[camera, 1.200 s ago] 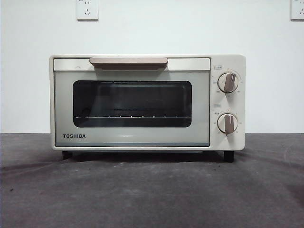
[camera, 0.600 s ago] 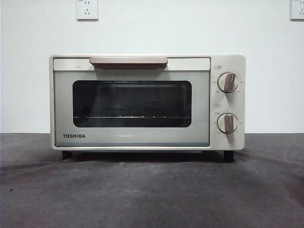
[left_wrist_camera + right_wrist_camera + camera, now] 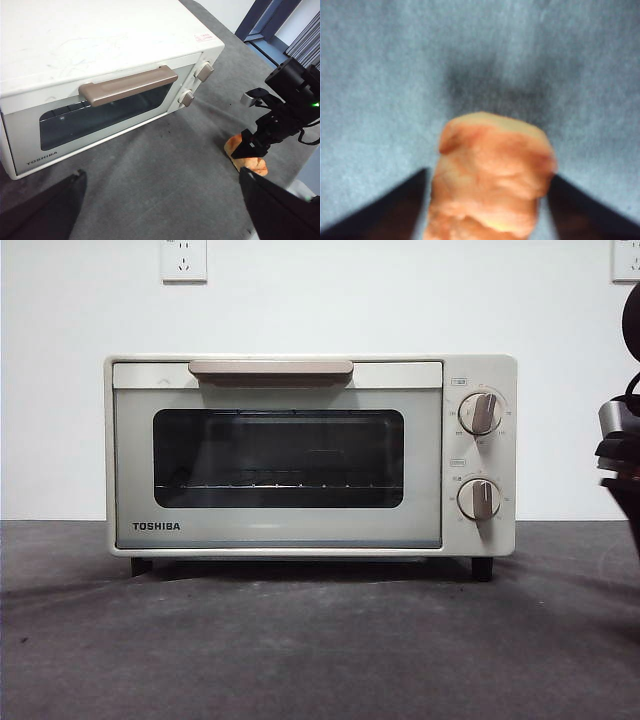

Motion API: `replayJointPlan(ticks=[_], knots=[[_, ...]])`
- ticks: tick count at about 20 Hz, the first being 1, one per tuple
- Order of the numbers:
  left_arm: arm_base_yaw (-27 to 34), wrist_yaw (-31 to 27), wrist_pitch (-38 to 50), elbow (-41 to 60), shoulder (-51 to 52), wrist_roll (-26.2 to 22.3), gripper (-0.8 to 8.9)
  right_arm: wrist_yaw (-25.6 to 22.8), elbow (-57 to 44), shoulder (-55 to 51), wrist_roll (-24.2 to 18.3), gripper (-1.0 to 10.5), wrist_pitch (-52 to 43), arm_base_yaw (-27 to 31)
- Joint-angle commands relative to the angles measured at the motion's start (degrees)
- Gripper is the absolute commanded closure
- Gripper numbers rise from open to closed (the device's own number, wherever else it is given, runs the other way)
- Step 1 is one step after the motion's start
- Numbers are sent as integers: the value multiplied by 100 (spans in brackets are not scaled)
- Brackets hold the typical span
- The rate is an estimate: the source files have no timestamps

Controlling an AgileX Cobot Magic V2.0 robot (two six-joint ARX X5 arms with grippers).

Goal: The left arm flap open the oven, the right arm pick bread and place it into oven, the left arm flap close the oven

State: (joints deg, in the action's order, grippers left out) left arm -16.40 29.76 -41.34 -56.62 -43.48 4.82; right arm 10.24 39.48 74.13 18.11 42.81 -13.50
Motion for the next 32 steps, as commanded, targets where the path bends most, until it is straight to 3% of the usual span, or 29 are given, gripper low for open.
replayJointPlan(ticks=[1,5,9,11,13,15,16,20,25,32], knots=[[-26,7,63,-129,-33,-92,321,-17,26,17,52,806,-42,-28],[-57,-17,63,-129,-35,-74,322,94,39,-339,59,861,22,-28],[-83,-26,20,-203,-269,-70,343,695,61,-1239,96,861,391,-26],[-164,-31,-146,-455,-662,-81,449,935,70,-1858,94,861,542,-26],[-273,-55,-337,-872,-1241,-205,632,1224,70,-2505,96,860,544,-26],[-435,-203,-490,-1368,-1895,-531,779,1572,70,-3084,131,861,542,-26],[-544,-334,-603,-1661,-2271,-820,801,1716,70,-3331,212,861,540,-26],[-973,-1145,-726,-2618,-3550,-1506,802,1939,70,-4052,529,861,535,-26],[-1215,-1180,-551,-3377,-4551,-1685,801,1943,70,-4411,704,861,540,-26],[-1235,-1176,-577,-3497,-4946,-1725,801,1952,70,-4441,702,861,566,-26]])
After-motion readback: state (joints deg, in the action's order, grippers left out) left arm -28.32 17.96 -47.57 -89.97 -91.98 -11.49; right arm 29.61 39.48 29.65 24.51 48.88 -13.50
